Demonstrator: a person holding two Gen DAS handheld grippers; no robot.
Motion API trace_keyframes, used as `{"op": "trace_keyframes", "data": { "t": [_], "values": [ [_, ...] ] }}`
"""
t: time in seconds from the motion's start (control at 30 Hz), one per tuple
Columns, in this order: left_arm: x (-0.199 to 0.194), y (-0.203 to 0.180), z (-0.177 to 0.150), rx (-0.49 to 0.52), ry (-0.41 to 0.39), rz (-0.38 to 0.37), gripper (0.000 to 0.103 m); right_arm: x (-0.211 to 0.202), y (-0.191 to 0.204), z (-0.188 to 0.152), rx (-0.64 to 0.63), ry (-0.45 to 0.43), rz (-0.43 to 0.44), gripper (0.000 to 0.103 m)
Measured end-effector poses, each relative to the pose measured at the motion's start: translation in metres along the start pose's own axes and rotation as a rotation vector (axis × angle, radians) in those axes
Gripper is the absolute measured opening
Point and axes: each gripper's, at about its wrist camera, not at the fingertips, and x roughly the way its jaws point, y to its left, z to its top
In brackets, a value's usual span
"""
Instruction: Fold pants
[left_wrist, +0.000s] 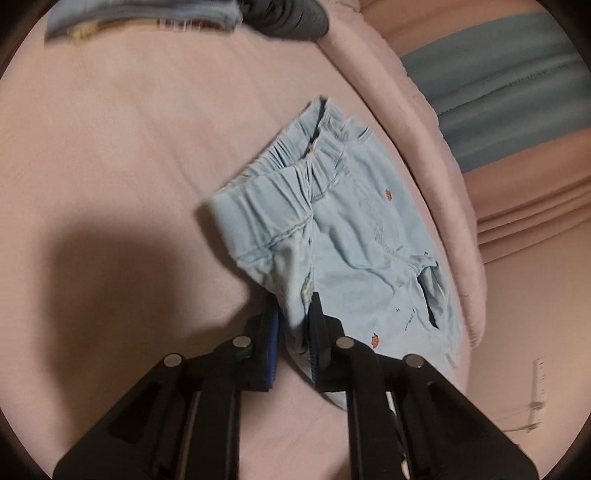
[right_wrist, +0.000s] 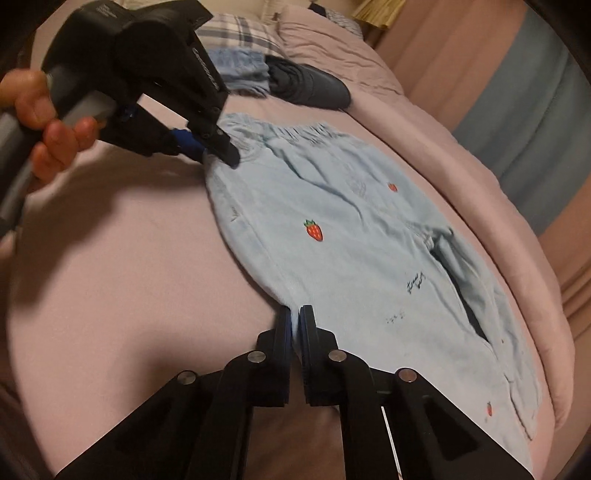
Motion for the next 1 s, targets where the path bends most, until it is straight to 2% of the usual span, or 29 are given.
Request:
{"op": "trace_keyframes", "data": {
  "t": [0.07,0.13,0.2,0.23,0.27,0.3,0.33,0.37,0.4,0.43,0.5,0.57,0.63,0.7,0.73,0.77,0.8,0.87,0.9,0.93,0.97,1.0],
  "values": [
    [-0.009,-0.003,0.001,0.049,-0.013,0.058,0.014,-0.014,0.006,0.003,-0.001,-0.02,0.045,0.006],
    [0.002,-0.002,0.0,0.105,0.017,0.146,0.022,-0.007,0.016,0.004,-0.013,0.004,0.086,0.006],
    [0.011,0.002,-0.002,0.111,0.032,0.158,0.023,0.01,0.019,-0.003,-0.001,0.048,0.053,0.006],
    [0.008,0.002,0.0,0.115,0.026,0.153,0.027,0.012,0.015,-0.006,0.029,0.036,0.062,0.007],
    [0.003,0.0,0.001,0.126,0.02,0.161,0.03,0.009,0.01,-0.006,0.057,0.028,0.073,0.01],
    [-0.004,-0.001,0.001,0.138,0.008,0.186,0.042,0.003,0.003,-0.007,0.096,0.03,0.098,0.02],
    [-0.012,-0.002,0.001,0.158,-0.019,0.222,0.051,-0.005,-0.007,-0.009,0.146,0.028,0.133,0.026],
    [-0.023,-0.003,-0.001,0.183,-0.059,0.246,0.054,-0.014,-0.018,-0.013,0.193,0.013,0.157,0.033],
    [-0.035,-0.004,-0.004,0.205,-0.101,0.258,0.057,-0.024,-0.029,-0.02,0.244,-0.004,0.172,0.034],
    [-0.044,-0.008,-0.005,0.227,-0.146,0.261,0.062,-0.035,-0.044,-0.029,0.319,-0.015,0.176,0.034],
    [-0.052,-0.014,-0.004,0.263,-0.185,0.227,0.066,-0.051,-0.086,-0.059,0.508,-0.013,0.143,0.034],
    [-0.041,-0.024,-0.001,0.295,-0.168,0.19,0.066,-0.069,-0.137,-0.114,0.789,0.023,0.049,0.034],
    [-0.028,-0.035,0.001,0.314,-0.144,0.155,0.066,-0.089,-0.182,-0.185,1.102,0.04,-0.049,0.036],
    [-0.009,-0.045,0.006,0.328,-0.125,0.12,0.067,-0.105,-0.208,-0.243,1.338,0.045,-0.132,0.045],
    [-0.002,-0.049,0.006,0.332,-0.113,0.113,0.067,-0.117,-0.22,-0.278,1.479,0.018,-0.173,0.05],
    [0.009,-0.052,0.009,0.329,-0.097,0.116,0.067,-0.123,-0.227,-0.297,1.558,-0.012,-0.189,0.061],
    [0.021,-0.055,0.013,0.327,-0.08,0.118,0.067,-0.126,-0.233,-0.315,1.636,-0.05,-0.193,0.067],
    [0.033,-0.06,0.013,0.345,-0.061,0.145,0.067,-0.118,-0.25,-0.338,1.744,-0.122,-0.169,0.068],
    [0.043,-0.06,0.014,0.365,-0.051,0.193,0.067,-0.112,-0.257,-0.342,1.766,-0.135,-0.178,0.065],
    [0.048,-0.059,0.013,0.379,-0.036,0.223,0.067,-0.106,-0.265,-0.341,1.758,-0.125,-0.201,0.057],
    [0.054,-0.056,0.013,0.389,-0.018,0.252,0.067,-0.102,-0.271,-0.336,1.734,-0.107,-0.219,0.012],
    [0.057,-0.055,0.012,0.4,-0.009,0.263,0.066,-0.099,-0.276,-0.331,1.705,-0.083,-0.212,0.004]
  ]
}}
